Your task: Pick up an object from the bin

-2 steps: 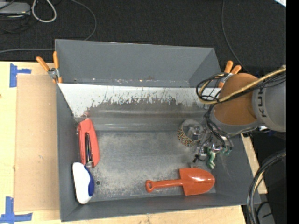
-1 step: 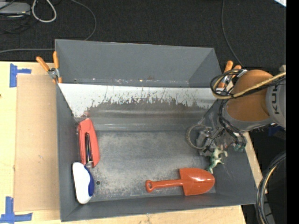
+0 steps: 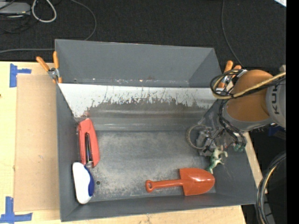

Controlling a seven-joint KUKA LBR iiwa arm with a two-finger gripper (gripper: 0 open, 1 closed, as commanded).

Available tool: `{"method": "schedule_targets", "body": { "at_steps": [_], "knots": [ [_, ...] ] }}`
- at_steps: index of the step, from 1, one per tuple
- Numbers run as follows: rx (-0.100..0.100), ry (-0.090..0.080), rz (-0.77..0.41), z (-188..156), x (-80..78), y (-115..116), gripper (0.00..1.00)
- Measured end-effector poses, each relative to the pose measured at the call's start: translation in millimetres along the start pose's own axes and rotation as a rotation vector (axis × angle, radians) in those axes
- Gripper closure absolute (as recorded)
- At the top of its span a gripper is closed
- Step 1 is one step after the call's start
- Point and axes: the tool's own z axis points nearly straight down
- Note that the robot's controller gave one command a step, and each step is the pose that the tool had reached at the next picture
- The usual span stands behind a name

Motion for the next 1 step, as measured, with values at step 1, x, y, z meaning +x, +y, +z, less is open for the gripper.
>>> {"method": "schedule_targets", "body": {
  "at_steps": [1],
  "knots": [
    [-0.002,0.000,-0.009,-0.5,-1.0,-3.4,1.00]
  ]
}}
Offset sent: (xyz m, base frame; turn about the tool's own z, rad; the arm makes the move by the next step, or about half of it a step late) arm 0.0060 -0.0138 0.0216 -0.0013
